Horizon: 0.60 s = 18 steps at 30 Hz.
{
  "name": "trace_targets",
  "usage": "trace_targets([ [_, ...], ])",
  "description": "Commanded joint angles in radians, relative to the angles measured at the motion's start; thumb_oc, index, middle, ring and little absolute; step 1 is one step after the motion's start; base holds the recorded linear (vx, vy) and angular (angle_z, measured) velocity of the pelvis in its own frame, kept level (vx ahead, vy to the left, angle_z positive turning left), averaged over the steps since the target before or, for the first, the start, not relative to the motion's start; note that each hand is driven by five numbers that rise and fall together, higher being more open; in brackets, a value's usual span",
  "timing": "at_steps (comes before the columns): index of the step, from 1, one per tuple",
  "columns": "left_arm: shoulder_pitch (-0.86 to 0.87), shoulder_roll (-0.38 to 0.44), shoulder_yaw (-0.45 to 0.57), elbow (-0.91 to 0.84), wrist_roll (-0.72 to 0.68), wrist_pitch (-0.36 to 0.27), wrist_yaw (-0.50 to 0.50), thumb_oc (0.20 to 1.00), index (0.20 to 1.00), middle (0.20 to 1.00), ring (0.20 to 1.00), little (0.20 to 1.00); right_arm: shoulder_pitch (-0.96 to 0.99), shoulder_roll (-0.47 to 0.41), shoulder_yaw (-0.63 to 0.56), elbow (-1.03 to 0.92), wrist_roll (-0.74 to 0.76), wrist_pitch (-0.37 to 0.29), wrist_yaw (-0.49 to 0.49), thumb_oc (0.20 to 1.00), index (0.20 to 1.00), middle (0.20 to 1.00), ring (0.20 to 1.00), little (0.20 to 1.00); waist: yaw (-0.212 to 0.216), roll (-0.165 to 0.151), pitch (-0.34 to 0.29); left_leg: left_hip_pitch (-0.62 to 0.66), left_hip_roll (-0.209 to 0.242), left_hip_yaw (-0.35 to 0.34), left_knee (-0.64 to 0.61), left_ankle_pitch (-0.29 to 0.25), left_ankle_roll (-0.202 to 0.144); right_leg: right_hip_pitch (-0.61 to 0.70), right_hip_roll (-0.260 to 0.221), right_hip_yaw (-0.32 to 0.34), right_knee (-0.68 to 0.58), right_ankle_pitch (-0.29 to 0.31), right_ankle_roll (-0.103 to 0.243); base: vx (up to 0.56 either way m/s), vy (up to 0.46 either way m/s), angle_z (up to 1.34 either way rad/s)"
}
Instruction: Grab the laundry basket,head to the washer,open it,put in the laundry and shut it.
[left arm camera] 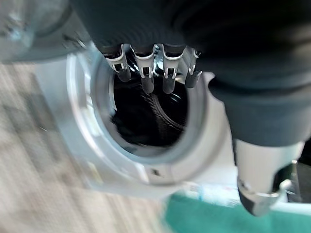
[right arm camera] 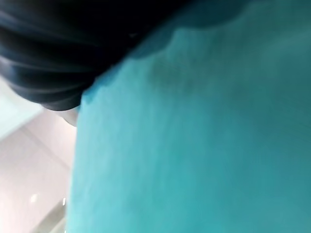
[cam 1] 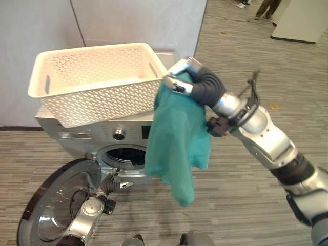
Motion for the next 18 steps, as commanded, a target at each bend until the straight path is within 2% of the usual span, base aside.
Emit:
trace_targets([
  [1,-0.014,0.029,0.011,-0.193,-0.014,-0.077,-0.012,1.0,1.0,1.0,1.0,1.0,-0.055,0.01,-0.038,-0.007,0.052,-0.034,-0.014,0.2,0.2,0.2,0.2,0.2,0.052,0.033,-0.053,-0.082,-0.099,-0.067,-0.034,-0.03,0.04,0.015,-0.011,-0.008,-0.056,0.055,-0.008,-0.07,-0.137,-0.15],
  [3,0.047,0.11,0.096,-0.452,-0.04,-0.075,-0.065,1.0,1.0,1.0,1.0,1.0,-0.049,-0.04,-0.026,0.007,0.031,-0.009,0.001,0.2,0.2,0.2,0.2,0.2,0.07,0.041,-0.046,-0.109,-0.083,-0.08,-0.024,-0.009,0.015,0.043,0.005,-0.033,-0.136,0.06,-0.018,-0.06,-0.148,-0.12],
  [7,0.1,0.151,0.151,-0.599,-0.077,-0.063,-0.122,1.0,1.0,1.0,1.0,1.0,-0.001,-0.07,-0.037,-0.008,0.027,0.007,0.03,0.2,0.2,0.2,0.2,0.2,0.081,0.046,-0.034,-0.126,-0.074,-0.097,-0.013,0.007,-0.005,0.069,0.014,-0.06,-0.178,0.066,-0.026,-0.02,-0.082,0.1],
  [11,0.139,0.168,0.19,-0.687,-0.124,-0.053,-0.153,1.0,1.0,1.0,1.0,1.0,0.088,-0.106,-0.06,-0.051,0.047,0.018,0.068,0.2,0.2,0.2,0.2,0.2,0.091,0.049,-0.028,-0.139,-0.073,-0.118,-0.005,0.018,-0.015,0.092,0.022,-0.094,-0.199,0.061,-0.037,0.02,-0.042,0.39],
  [13,0.148,0.155,0.209,-0.715,-0.125,-0.058,-0.137,1.0,1.0,1.0,1.0,1.0,0.138,-0.128,-0.076,-0.082,0.057,0.021,0.081,0.2,0.2,0.2,0.2,0.2,0.095,0.042,-0.025,-0.152,-0.074,-0.126,0.005,0.023,-0.02,0.097,0.024,-0.104,-0.204,0.059,-0.043,0.02,-0.036,0.43],
  [18,0.144,0.145,0.206,-0.791,-0.141,-0.051,-0.154,1.0,1.0,1.0,1.0,1.0,0.252,-0.178,-0.147,-0.148,0.082,0.024,0.107,0.2,0.2,0.2,0.2,0.2,0.094,0.04,-0.004,-0.206,-0.072,-0.161,0.072,0.014,-0.021,0.083,0.038,-0.11,-0.188,0.041,-0.069,-0.01,-0.032,0.31],
])
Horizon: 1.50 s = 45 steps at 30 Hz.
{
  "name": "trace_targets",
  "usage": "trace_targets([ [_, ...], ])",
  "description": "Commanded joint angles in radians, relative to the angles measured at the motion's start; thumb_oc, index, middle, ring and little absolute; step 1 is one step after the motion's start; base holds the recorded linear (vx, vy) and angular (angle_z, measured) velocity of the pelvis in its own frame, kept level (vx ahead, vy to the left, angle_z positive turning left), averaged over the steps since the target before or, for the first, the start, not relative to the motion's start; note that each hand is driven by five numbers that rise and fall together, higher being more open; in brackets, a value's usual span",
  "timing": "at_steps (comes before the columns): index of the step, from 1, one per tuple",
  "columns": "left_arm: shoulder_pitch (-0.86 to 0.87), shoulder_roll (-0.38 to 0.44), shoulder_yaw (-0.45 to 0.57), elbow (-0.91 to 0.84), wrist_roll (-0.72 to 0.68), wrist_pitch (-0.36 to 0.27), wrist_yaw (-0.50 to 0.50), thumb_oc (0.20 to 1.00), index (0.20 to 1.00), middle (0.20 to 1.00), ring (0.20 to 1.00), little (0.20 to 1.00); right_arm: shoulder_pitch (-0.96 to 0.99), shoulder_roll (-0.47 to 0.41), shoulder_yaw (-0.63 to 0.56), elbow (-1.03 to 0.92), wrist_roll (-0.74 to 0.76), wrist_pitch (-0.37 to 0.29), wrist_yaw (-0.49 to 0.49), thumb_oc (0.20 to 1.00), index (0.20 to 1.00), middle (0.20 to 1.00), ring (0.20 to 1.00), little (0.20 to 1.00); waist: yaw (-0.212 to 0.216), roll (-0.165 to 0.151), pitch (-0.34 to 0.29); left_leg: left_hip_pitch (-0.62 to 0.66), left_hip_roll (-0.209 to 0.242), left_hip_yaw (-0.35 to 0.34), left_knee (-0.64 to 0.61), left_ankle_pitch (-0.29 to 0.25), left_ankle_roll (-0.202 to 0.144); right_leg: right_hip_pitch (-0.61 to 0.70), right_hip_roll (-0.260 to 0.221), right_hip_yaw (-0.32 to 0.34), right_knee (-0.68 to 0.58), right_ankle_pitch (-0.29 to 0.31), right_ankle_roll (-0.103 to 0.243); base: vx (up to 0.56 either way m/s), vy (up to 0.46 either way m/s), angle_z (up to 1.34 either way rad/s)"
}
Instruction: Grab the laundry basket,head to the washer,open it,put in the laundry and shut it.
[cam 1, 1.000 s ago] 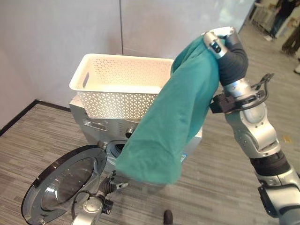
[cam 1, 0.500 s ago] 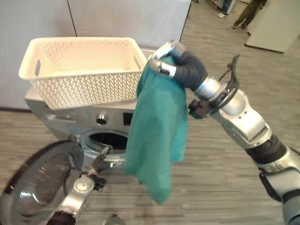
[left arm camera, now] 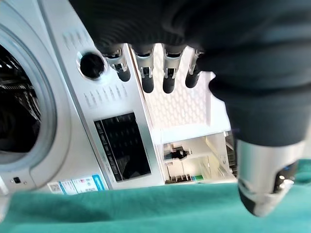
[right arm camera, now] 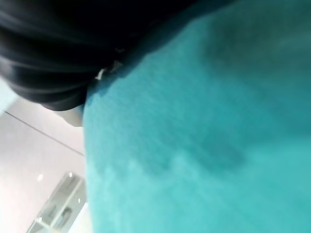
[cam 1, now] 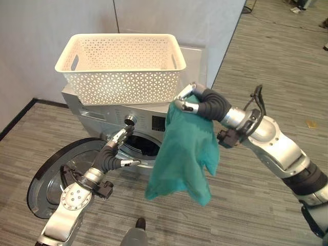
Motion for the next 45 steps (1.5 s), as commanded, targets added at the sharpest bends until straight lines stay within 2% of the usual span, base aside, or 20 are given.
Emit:
trace_targets([
  [1,-0.046,0.033,-0.017,-0.028,-0.018,-0.028,-0.01,1.0,1.0,1.0,1.0,1.0,0.023,-0.019,-0.093,-0.055,0.084,-0.024,0.012,0.2,0.2,0.2,0.2,0.2,-0.007,-0.018,-0.038,-0.068,0.008,0.039,0.092,-0.071,0.031,-0.01,-0.02,0.026,0.06,-0.045,0.001,0.02,-0.024,0.2],
  [5,-0.134,-0.053,-0.077,0.084,0.059,-0.035,0.054,1.0,1.0,1.0,1.0,1.0,0.013,0.011,-0.098,-0.05,0.095,-0.016,-0.007,0.2,0.2,0.2,0.2,0.2,-0.023,-0.028,-0.042,-0.054,0.014,0.045,0.061,-0.056,0.026,-0.018,-0.016,0.042,0.051,-0.038,-0.003,0.01,-0.014,0.02],
  [8,-0.217,-0.105,-0.149,0.149,0.042,-0.028,0.068,1.0,1.0,1.0,1.0,1.0,-0.004,0.064,-0.09,-0.021,0.062,-0.015,-0.041,0.2,0.2,0.2,0.2,0.2,-0.04,-0.029,-0.041,-0.048,0.017,0.049,0.046,-0.046,0.026,-0.024,-0.012,0.05,0.051,-0.035,-0.004,0.0,0.0,0.0],
  [12,-0.271,-0.115,-0.194,0.162,0.005,-0.018,0.061,1.0,1.0,1.0,1.0,1.0,-0.008,0.087,-0.084,0.0,0.043,-0.011,-0.056,0.2,0.2,0.2,0.2,0.2,-0.048,-0.026,-0.041,-0.042,0.016,0.048,0.034,-0.039,0.026,-0.028,-0.011,0.052,0.055,-0.035,-0.004,0.0,0.0,-0.01],
  [18,-0.303,-0.052,-0.227,0.123,-0.095,0.001,-0.013,1.0,1.0,1.0,1.0,1.0,-0.021,0.09,-0.065,0.049,0.035,0.009,-0.059,0.2,0.2,0.2,0.2,0.2,-0.059,-0.011,-0.045,-0.03,0.017,0.048,0.017,-0.029,0.024,-0.031,-0.011,0.048,0.059,-0.033,-0.003,0.0,0.003,-0.01],
  [22,-0.153,0.071,-0.126,0.027,-0.15,0.001,-0.054,1.0,1.0,1.0,1.0,1.0,-0.014,0.041,-0.076,0.081,0.045,0.019,-0.053,0.2,0.2,0.2,0.2,0.2,-0.05,-0.003,-0.045,-0.014,0.018,0.05,-0.001,-0.02,0.019,-0.027,-0.013,0.041,0.055,-0.027,-0.003,0.0,0.0,0.0],
  [25,-0.086,0.114,-0.068,-0.018,-0.164,-0.006,-0.064,1.0,1.0,1.0,1.0,1.0,0.0,0.012,-0.088,0.087,0.049,0.021,-0.047,0.2,0.2,0.2,0.2,0.2,-0.043,-0.002,-0.044,-0.013,0.018,0.05,-0.003,-0.017,0.019,-0.024,-0.013,0.037,0.052,-0.025,-0.003,0.01,0.006,0.06],
  [26,-0.024,0.152,-0.006,-0.071,-0.176,-0.017,-0.073,1.0,1.0,1.0,1.0,1.0,0.024,-0.016,-0.114,0.091,0.044,0.022,-0.044,0.2,0.2,0.2,0.2,0.2,-0.035,0.001,-0.043,-0.01,0.017,0.048,-0.009,-0.012,0.018,-0.022,-0.013,0.029,0.048,-0.022,-0.003,0.0,0.0,0.0],
  [30,0.011,0.152,0.007,-0.101,-0.197,-0.015,-0.082,1.0,1.0,1.0,1.0,1.0,0.044,-0.027,-0.133,0.097,0.034,0.025,-0.046,0.2,0.2,0.2,0.2,0.2,-0.032,0.001,-0.044,-0.008,0.015,0.044,-0.021,-0.004,0.015,-0.021,-0.012,0.022,0.043,-0.021,-0.004,0.0,-0.001,0.02],
  [35,-0.057,0.099,-0.083,-0.054,-0.184,-0.007,-0.07,1.0,1.0,1.0,1.0,1.0,0.057,-0.012,-0.14,0.092,0.002,0.031,-0.051,0.2,0.2,0.2,0.2,0.2,-0.04,0.004,-0.044,-0.007,0.013,0.039,-0.036,0.009,0.015,-0.021,-0.009,0.015,0.046,-0.026,-0.009,-0.01,-0.003,0.04],
  [38,-0.126,0.037,-0.15,-0.026,-0.176,0.001,-0.06,1.0,1.0,1.0,1.0,1.0,0.053,-0.003,-0.14,0.086,-0.014,0.034,-0.055,0.2,0.2,0.2,0.2,0.2,-0.052,0.004,-0.048,-0.003,0.009,0.035,-0.053,0.02,0.014,-0.023,-0.008,0.005,0.048,-0.028,-0.011,-0.01,0.0,0.12],
  [45,-0.166,0.019,-0.189,-0.02,-0.146,0.008,-0.072,1.0,1.0,1.0,1.0,1.0,0.002,0.009,-0.101,0.088,-0.032,0.044,-0.051,0.2,0.2,0.2,0.2,0.2,-0.056,0.007,-0.047,0.007,0.01,0.036,-0.065,0.022,0.015,-0.022,-0.009,0.005,0.043,-0.025,-0.009,0.0,-0.001,0.04],
])
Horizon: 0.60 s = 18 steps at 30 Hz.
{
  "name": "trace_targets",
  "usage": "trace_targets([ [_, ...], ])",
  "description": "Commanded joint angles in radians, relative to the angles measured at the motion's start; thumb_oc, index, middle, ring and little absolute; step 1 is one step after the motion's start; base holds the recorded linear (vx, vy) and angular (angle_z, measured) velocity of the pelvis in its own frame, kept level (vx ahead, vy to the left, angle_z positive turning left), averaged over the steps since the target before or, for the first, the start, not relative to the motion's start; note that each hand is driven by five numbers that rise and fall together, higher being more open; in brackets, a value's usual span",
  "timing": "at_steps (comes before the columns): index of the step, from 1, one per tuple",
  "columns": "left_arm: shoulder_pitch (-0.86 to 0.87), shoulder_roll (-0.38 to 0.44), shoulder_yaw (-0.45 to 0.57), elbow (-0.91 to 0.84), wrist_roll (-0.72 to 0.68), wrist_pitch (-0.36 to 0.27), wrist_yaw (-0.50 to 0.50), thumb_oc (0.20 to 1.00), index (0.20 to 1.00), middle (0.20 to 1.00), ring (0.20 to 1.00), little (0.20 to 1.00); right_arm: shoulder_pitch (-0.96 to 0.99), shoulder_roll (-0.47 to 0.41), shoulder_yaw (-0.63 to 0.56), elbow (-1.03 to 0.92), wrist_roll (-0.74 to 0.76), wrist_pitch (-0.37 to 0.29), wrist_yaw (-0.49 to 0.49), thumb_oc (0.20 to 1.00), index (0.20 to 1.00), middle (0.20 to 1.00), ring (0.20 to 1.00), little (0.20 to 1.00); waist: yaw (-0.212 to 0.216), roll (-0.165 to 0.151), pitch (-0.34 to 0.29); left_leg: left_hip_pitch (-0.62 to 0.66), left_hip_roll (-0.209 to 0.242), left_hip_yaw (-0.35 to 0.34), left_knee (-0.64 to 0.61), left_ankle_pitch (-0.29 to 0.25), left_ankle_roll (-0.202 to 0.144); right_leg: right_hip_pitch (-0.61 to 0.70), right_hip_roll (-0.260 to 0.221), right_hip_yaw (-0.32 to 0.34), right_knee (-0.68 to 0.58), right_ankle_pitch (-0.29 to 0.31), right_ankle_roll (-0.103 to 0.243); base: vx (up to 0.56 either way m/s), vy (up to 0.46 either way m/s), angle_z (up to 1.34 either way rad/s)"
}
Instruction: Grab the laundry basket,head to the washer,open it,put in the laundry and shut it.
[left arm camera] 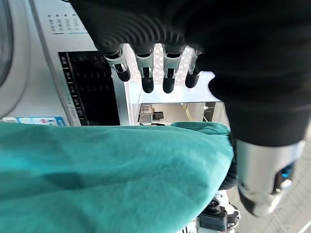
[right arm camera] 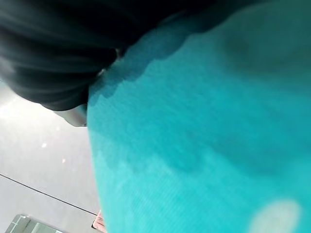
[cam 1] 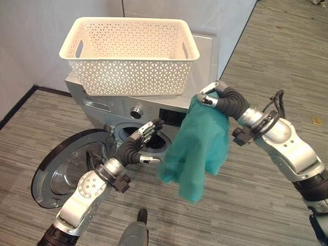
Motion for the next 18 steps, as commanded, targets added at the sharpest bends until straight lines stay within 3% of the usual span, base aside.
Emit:
trace_targets([
  [1,0.011,0.02,-0.023,0.001,0.015,-0.035,-0.003,1.0,1.0,1.0,1.0,1.0,-0.051,0.026,-0.013,0.002,-0.007,-0.03,-0.015,0.2,0.2,0.2,0.2,0.2,-0.013,0.001,-0.106,-0.009,0.041,0.056,-0.05,0.013,0.004,-0.047,0.002,0.028,0.041,-0.025,-0.012,0.0,0.0,0.0],
  [12,0.005,0.075,-0.021,-0.054,0.04,-0.05,-0.019,1.0,1.0,1.0,1.0,1.0,-0.217,0.045,0.084,0.116,-0.031,-0.03,-0.062,0.2,0.2,0.2,0.2,0.2,0.009,0.013,-0.1,-0.01,0.034,0.059,-0.029,-0.004,0.006,-0.036,-0.006,0.019,0.034,-0.022,-0.009,0.0,0.0,0.0],
  [18,-0.042,0.043,-0.081,0.012,0.109,-0.04,-0.017,1.0,1.0,1.0,1.0,1.0,-0.294,0.104,0.145,0.167,-0.048,-0.015,-0.076,0.2,0.2,0.2,0.2,0.2,0.011,0.016,-0.095,-0.01,0.032,0.063,-0.032,-0.006,0.01,-0.041,-0.01,0.029,0.035,-0.021,-0.007,0.0,0.0,0.0],
])
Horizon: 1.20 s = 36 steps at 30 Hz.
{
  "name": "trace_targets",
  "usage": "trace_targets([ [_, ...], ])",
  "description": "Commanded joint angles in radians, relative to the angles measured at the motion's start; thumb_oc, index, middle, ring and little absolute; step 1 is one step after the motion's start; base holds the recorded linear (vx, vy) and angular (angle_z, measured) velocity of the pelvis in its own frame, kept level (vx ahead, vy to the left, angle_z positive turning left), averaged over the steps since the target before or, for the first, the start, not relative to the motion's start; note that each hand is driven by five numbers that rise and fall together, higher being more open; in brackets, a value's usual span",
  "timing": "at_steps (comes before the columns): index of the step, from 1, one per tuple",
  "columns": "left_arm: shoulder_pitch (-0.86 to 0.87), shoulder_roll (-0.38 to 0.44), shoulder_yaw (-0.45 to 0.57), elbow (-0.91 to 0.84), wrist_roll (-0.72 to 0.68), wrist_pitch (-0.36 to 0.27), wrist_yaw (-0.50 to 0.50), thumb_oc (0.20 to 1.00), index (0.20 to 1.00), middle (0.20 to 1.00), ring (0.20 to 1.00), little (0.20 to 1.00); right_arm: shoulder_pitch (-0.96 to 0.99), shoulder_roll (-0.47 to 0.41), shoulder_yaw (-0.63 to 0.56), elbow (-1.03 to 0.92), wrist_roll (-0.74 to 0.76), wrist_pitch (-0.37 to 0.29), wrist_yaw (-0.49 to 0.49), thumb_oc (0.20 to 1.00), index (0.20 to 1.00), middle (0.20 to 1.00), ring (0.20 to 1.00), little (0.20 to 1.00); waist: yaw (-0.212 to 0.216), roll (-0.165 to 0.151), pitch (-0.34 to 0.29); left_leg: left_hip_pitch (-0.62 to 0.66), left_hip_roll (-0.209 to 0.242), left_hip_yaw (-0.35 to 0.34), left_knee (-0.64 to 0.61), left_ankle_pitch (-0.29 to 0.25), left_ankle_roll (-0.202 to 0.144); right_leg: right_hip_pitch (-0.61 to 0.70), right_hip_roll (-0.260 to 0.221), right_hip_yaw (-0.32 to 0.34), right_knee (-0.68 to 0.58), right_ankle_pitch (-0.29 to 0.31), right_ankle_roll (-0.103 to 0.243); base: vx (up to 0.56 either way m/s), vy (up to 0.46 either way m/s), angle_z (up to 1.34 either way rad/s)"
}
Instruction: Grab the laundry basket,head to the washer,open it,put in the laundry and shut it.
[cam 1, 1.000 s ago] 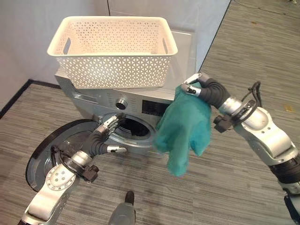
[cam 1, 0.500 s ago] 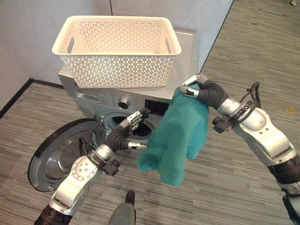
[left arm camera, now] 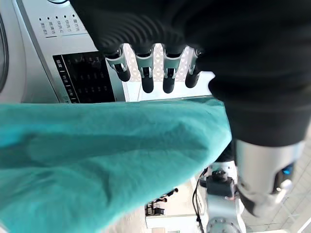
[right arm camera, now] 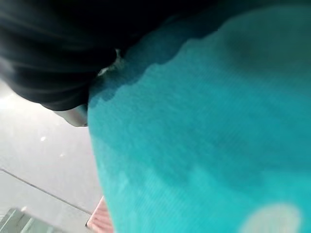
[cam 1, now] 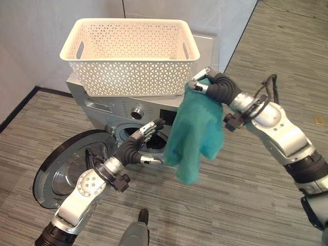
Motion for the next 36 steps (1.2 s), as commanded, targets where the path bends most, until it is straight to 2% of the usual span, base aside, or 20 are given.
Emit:
trace_targets([
  [1,-0.015,0.001,-0.044,0.02,0.071,-0.037,0.004,1.0,1.0,1.0,1.0,1.0,-0.072,0.069,0.007,0.038,-0.01,-0.03,-0.052,0.2,0.2,0.2,0.2,0.2,-0.004,0.006,-0.093,-0.012,0.035,0.063,-0.035,-0.007,0.01,-0.046,-0.005,0.034,0.033,-0.018,-0.008,0.0,0.0,0.0],
  [8,-0.17,-0.1,-0.131,0.186,0.208,-0.035,0.058,1.0,1.0,1.0,1.0,1.0,-0.117,0.184,0.062,0.071,-0.006,-0.016,-0.071,0.2,0.2,0.2,0.2,0.2,-0.014,0.002,-0.085,-0.011,0.036,0.066,-0.051,0.0,0.011,-0.064,-0.003,0.044,0.036,-0.014,-0.006,0.0,0.0,0.0],
  [12,-0.219,-0.127,-0.175,0.229,0.244,-0.031,0.058,1.0,1.0,1.0,1.0,1.0,-0.153,0.237,0.1,0.102,0.0,-0.018,-0.078,0.2,0.2,0.2,0.2,0.2,-0.017,0.001,-0.084,-0.012,0.038,0.068,-0.053,0.003,0.011,-0.069,-0.001,0.05,0.034,-0.011,-0.006,0.0,0.0,-0.04],
  [21,-0.28,-0.159,-0.262,0.265,0.228,-0.024,0.041,1.0,1.0,1.0,1.0,1.0,-0.207,0.325,0.142,0.182,0.02,-0.025,-0.096,0.2,0.2,0.2,0.2,0.2,-0.016,0.006,-0.076,-0.025,0.038,0.062,-0.035,0.0,0.009,-0.072,0.001,0.046,0.039,-0.016,-0.012,0.0,-0.001,0.0],
  [28,-0.261,-0.19,-0.269,0.292,0.17,-0.023,0.071,1.0,1.0,1.0,1.0,1.0,-0.198,0.359,0.148,0.199,0.032,-0.026,-0.106,0.2,0.2,0.2,0.2,0.2,-0.015,0.011,-0.078,-0.022,0.029,0.059,-0.038,-0.005,0.015,-0.07,-0.008,0.037,0.048,-0.018,-0.01,0.01,0.005,0.01],
  [30,-0.256,-0.207,-0.254,0.314,0.151,-0.024,0.102,0.489,0.489,0.489,0.489,0.489,-0.188,0.366,0.153,0.193,0.033,-0.023,-0.105,0.2,0.2,0.2,0.2,0.2,-0.013,0.012,-0.079,-0.021,0.026,0.061,-0.046,-0.002,0.017,-0.073,-0.012,0.031,0.054,-0.02,-0.007,0.01,0.022,0.04],
  [31,-0.256,-0.208,-0.254,0.314,0.151,-0.025,0.102,0.2,0.2,0.2,0.2,0.2,-0.188,0.366,0.153,0.193,0.033,-0.022,-0.105,0.2,0.2,0.2,0.2,0.2,-0.013,0.012,-0.079,-0.021,0.026,0.061,-0.046,-0.001,0.017,-0.074,-0.012,0.031,0.054,-0.02,-0.007,0.0,0.0,0.0],
  [36,-0.261,-0.196,-0.213,0.321,0.225,-0.039,0.142,0.2,0.2,0.2,0.2,0.2,-0.171,0.358,0.147,0.177,0.034,-0.019,-0.108,0.2,0.2,0.2,0.2,0.2,-0.013,0.009,-0.081,-0.016,0.027,0.063,-0.057,0.003,0.016,-0.078,-0.012,0.028,0.056,-0.02,-0.008,0.0,0.0,0.0],
])
